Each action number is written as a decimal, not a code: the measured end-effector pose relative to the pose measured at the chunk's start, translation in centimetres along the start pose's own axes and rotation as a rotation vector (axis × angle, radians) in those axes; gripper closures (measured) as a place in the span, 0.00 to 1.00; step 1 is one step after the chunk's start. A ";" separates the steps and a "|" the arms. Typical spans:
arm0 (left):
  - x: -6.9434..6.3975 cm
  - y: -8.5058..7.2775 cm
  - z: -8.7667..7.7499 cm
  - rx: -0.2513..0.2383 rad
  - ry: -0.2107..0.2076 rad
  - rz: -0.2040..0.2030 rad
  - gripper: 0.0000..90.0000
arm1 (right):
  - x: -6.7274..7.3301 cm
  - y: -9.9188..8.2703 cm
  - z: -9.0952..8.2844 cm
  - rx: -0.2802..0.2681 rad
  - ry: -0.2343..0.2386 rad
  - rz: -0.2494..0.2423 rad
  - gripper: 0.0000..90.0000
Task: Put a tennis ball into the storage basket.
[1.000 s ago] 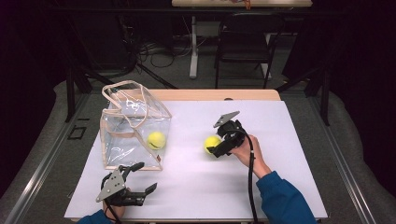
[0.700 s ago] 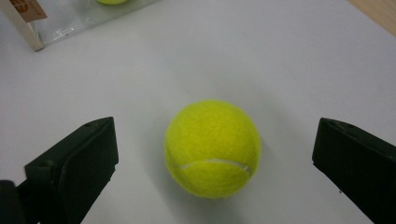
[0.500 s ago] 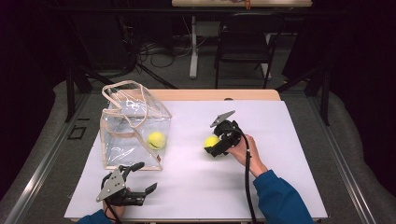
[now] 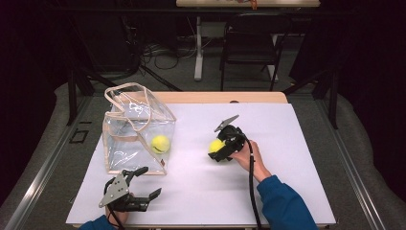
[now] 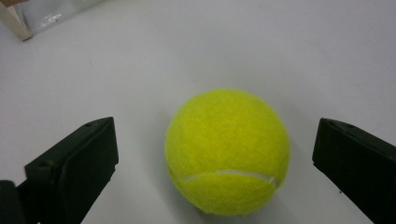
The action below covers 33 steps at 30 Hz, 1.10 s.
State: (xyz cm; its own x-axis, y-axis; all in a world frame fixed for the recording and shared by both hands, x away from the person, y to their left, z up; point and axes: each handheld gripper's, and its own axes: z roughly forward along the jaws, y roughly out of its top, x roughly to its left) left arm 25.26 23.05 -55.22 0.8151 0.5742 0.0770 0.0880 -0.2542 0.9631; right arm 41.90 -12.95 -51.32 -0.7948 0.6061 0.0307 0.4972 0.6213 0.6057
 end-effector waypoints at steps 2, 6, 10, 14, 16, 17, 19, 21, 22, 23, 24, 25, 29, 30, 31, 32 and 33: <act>0.0 0.0 0.0 0.001 -0.001 0.000 0.18 | -0.1 -0.1 0.2 0.001 0.003 0.010 0.00; 0.0 0.0 0.1 0.003 -0.002 0.007 0.18 | 0.0 -0.1 0.6 0.009 0.016 0.025 0.00; 0.0 0.0 0.0 0.003 0.000 0.004 0.18 | 0.0 -0.3 0.9 0.023 0.020 0.027 0.00; 0.0 0.0 0.0 0.004 0.000 0.004 0.18 | 0.0 -0.7 1.4 0.041 0.030 0.034 0.00; 0.0 0.0 0.1 0.003 -0.002 0.006 0.18 | 0.0 -0.8 1.5 0.045 0.032 0.037 0.00; 0.0 0.0 0.1 0.003 -0.001 0.006 0.18 | -0.1 -0.8 1.5 0.043 0.033 0.040 0.01; 0.0 0.0 0.1 0.005 0.000 0.006 0.18 | -0.1 -0.9 1.4 0.044 0.032 0.039 0.03; 0.0 0.0 0.0 0.002 0.001 0.005 0.18 | -0.1 -0.9 1.4 0.045 0.027 0.041 0.07; 0.0 0.0 0.1 0.002 0.000 0.004 0.18 | 0.0 -0.9 1.4 0.044 0.022 0.040 0.09; 0.0 0.0 0.1 0.003 -0.001 0.004 0.18 | -0.1 -0.9 1.3 0.043 0.021 0.037 0.10; 0.0 0.0 0.1 0.003 0.000 0.004 0.18 | 0.0 -0.9 1.3 0.042 0.013 0.042 0.13; 0.0 0.0 0.0 0.001 0.001 0.003 0.18 | 0.0 -0.9 1.2 0.043 -0.002 0.043 0.17; 0.0 0.0 0.1 0.001 0.000 0.004 0.18 | -0.1 -0.9 1.3 0.055 -0.019 0.038 0.21; 0.0 0.0 0.1 0.001 0.000 0.004 0.18 | -0.2 -0.9 1.3 0.059 -0.024 0.039 0.22; 0.0 0.0 0.1 0.001 0.000 0.004 0.18 | -0.2 -1.0 1.3 0.057 -0.028 0.044 0.25; 0.0 0.0 0.1 0.003 0.000 0.004 0.18 | -0.2 -1.0 1.3 0.058 -0.036 0.051 0.28; 0.0 0.0 0.1 0.004 0.000 0.003 0.18 | -0.3 -1.0 1.2 0.053 -0.039 0.051 0.28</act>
State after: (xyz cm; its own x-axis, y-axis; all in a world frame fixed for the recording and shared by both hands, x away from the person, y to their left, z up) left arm 25.28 23.00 -55.24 0.8153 0.5735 0.0799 0.0877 -0.2588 0.9619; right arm 42.05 -13.14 -52.93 -0.7544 0.6557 0.0292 0.5554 0.6141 0.5608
